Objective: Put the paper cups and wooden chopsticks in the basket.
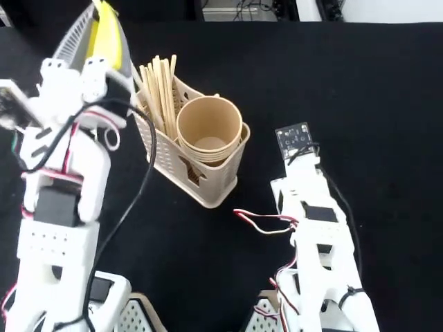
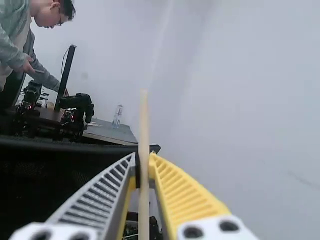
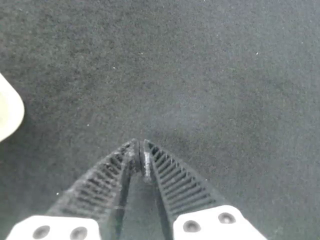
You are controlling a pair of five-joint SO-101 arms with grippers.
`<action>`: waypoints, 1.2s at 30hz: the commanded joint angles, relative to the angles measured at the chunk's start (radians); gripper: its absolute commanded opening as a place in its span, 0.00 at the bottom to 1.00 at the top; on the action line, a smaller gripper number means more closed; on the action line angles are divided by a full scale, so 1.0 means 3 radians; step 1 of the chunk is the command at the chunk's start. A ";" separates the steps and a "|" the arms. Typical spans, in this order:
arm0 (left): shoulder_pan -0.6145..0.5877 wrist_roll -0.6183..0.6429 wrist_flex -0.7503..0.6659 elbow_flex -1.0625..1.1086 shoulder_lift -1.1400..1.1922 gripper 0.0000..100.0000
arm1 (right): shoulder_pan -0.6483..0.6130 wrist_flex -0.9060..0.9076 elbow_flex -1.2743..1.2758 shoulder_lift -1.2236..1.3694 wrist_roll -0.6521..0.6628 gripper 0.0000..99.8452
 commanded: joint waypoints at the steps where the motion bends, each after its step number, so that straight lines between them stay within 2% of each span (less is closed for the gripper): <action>1: -0.0049 0.0005 -0.0066 -0.0315 0.0332 0.03 | -0.0051 -0.0066 -0.0028 -0.0079 0.0026 0.01; 8: -0.0263 0.0220 -0.0066 -0.0304 0.0854 0.03 | -0.0051 -0.0066 -0.0028 -0.0079 0.0026 0.01; 14: -0.0294 0.0430 -0.0026 -0.0151 0.0875 0.03 | -0.0051 -0.0066 -0.0028 -0.0079 0.0026 0.01; 19: -0.0105 0.0450 0.0844 -0.0187 0.0803 0.22 | -0.0051 -0.0066 -0.0028 -0.0079 0.0026 0.01; 27: -0.0161 0.0450 0.1652 -0.0683 0.0762 0.22 | -0.0051 -0.0066 -0.0028 -0.0079 0.0026 0.01; 31: -0.0483 0.0455 0.2215 -0.1118 0.0767 0.22 | -0.0051 -0.0066 -0.0028 -0.0079 0.0026 0.01; 36: -0.1409 0.0460 0.2429 -0.1199 0.0900 0.22 | -0.0046 -0.0066 -0.0028 -0.0079 0.0026 0.01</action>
